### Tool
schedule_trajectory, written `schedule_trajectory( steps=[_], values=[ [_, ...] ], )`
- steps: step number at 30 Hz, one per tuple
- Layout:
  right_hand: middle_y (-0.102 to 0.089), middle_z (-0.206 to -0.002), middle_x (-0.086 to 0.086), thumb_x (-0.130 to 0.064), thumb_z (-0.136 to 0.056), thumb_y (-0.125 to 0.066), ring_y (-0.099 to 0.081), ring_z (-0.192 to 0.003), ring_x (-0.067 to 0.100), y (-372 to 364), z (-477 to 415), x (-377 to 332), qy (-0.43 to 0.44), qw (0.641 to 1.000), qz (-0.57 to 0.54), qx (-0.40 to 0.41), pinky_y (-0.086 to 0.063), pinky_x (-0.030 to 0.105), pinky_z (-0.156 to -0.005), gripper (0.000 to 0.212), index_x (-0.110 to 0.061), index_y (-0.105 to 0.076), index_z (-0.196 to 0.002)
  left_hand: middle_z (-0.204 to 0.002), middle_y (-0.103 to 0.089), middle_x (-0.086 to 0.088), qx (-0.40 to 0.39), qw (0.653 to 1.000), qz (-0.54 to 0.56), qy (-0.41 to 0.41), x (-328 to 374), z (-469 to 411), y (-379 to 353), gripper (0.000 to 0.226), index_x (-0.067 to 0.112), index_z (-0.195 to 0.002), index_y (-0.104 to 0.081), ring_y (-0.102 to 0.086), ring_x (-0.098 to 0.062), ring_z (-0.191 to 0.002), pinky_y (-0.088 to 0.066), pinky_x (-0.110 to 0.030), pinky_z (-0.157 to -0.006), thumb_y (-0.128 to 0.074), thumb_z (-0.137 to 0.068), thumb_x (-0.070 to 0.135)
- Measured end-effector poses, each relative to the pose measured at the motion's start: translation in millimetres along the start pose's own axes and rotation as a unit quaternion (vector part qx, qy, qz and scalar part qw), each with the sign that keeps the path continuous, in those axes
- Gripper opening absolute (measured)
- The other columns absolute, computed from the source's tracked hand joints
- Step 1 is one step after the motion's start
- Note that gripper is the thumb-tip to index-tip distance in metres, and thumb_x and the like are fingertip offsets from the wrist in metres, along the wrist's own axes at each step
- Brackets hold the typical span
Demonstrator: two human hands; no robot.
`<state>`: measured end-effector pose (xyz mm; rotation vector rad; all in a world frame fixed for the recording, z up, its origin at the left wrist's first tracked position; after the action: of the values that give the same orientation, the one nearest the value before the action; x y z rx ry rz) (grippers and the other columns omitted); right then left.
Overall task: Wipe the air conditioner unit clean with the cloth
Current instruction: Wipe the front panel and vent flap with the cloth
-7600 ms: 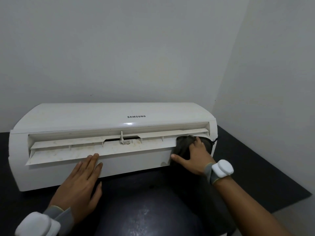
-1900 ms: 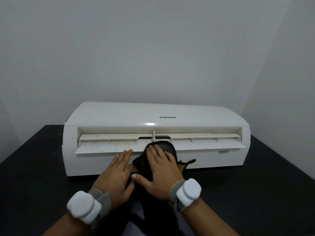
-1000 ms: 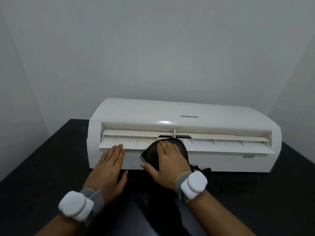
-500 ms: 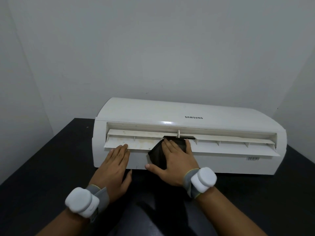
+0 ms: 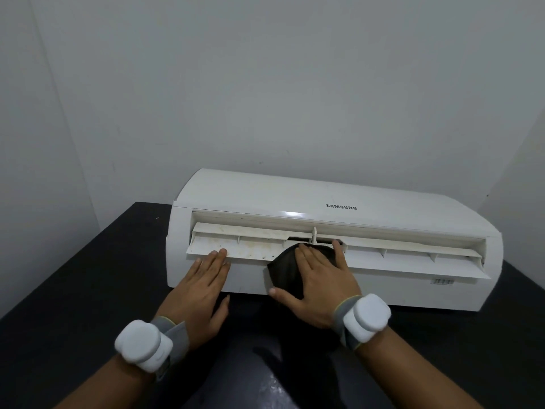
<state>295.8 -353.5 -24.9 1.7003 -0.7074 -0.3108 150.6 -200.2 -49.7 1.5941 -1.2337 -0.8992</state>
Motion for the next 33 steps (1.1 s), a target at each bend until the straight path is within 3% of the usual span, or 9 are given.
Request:
schedule_trajectory(
  steps=[5,10,15,19,22,27,30,33],
  values=[
    [-0.024,-0.157,0.009,-0.092,-0.067,0.005,-0.016,-0.145,0.019,-1,-10,-19,-0.026,0.999,-0.021,0.001,0.028,0.044,-0.109,0.122,-0.007,-0.022,-0.149,-0.147,0.025,-0.003,0.0,1.0,0.014,-0.001,1,1,0,0.067,0.013,-0.148,0.0,0.023,-0.018,-0.139,0.019,-0.024,-0.11,-0.031,-0.095,0.04],
    [-0.015,-0.16,0.001,-0.091,-0.067,0.004,-0.01,-0.147,0.012,2,-17,-15,-0.025,0.998,-0.048,-0.017,0.033,0.049,-0.104,0.116,-0.013,-0.016,-0.151,-0.153,0.015,-0.004,0.009,0.999,0.041,-0.008,1,1,5,0.066,0.012,-0.148,-0.007,0.02,-0.015,-0.138,0.016,-0.024,-0.111,-0.036,-0.095,0.039],
    [-0.013,-0.16,0.002,-0.093,-0.065,0.004,-0.006,-0.147,0.013,2,-4,-33,-0.001,0.998,-0.067,0.0,0.031,0.05,-0.105,0.119,-0.013,-0.014,-0.151,-0.151,-0.026,-0.016,0.056,0.997,0.046,-0.002,-7,7,15,0.06,0.001,-0.139,-0.037,-0.015,-0.026,-0.139,-0.013,-0.044,-0.114,-0.052,-0.087,0.029],
    [-0.004,-0.161,0.001,-0.093,-0.066,0.0,0.003,-0.147,0.014,-3,-2,-50,0.021,0.995,-0.098,-0.013,0.021,0.047,-0.113,0.117,-0.013,-0.006,-0.152,-0.154,-0.013,-0.01,0.029,0.999,0.04,0.018,-15,9,8,0.062,0.006,-0.143,-0.029,-0.001,-0.023,-0.14,-0.001,-0.042,-0.114,-0.046,-0.09,0.032],
    [0.0,-0.161,0.002,-0.093,-0.066,-0.006,0.005,-0.147,0.015,-5,-14,-64,0.048,0.989,-0.136,-0.028,0.011,0.038,-0.116,0.118,-0.012,-0.002,-0.152,-0.152,-0.021,-0.014,0.027,0.999,0.03,0.019,-16,9,6,0.062,0.003,-0.14,-0.036,-0.014,-0.029,-0.141,-0.008,-0.047,-0.113,-0.044,-0.087,0.034],
    [-0.015,-0.158,0.009,-0.093,-0.066,-0.013,-0.012,-0.145,0.023,-7,-42,-67,0.048,0.986,-0.153,-0.053,-0.008,0.036,-0.118,0.121,-0.007,-0.011,-0.15,-0.147,-0.034,-0.018,0.024,1.0,0.003,0.019,-19,9,5,0.063,0.002,-0.134,-0.046,-0.027,-0.03,-0.137,-0.019,-0.052,-0.109,-0.032,-0.084,0.039],
    [-0.04,-0.143,0.012,-0.094,-0.067,-0.015,-0.036,-0.13,0.028,-5,-56,-71,0.03,0.989,-0.137,-0.049,-0.027,0.038,-0.109,0.117,-0.005,-0.03,-0.142,-0.151,-0.027,-0.015,0.02,1.0,0.007,0.019,-22,10,4,0.065,0.005,-0.139,-0.039,-0.021,-0.028,-0.141,-0.011,-0.048,-0.113,-0.027,-0.085,0.04],
    [-0.038,-0.146,0.012,-0.093,-0.067,-0.015,-0.034,-0.132,0.028,-5,-58,-82,0.046,0.987,-0.149,-0.039,-0.024,0.037,-0.112,0.117,-0.005,-0.028,-0.144,-0.154,-0.018,-0.011,0.021,0.999,0.032,0.017,-25,10,6,0.063,0.006,-0.142,-0.033,-0.012,-0.026,-0.143,0.0,-0.043,-0.115,-0.031,-0.088,0.038]
  ],
)
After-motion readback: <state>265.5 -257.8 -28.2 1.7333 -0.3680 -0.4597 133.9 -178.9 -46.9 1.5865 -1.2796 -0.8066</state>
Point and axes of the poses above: each hand's wrist, its own z-axis away from the middle knuckle, its own y-axis out of the back of the hand, x = y × z, the point moved 5 cm from there along -z, towards the middle knuckle
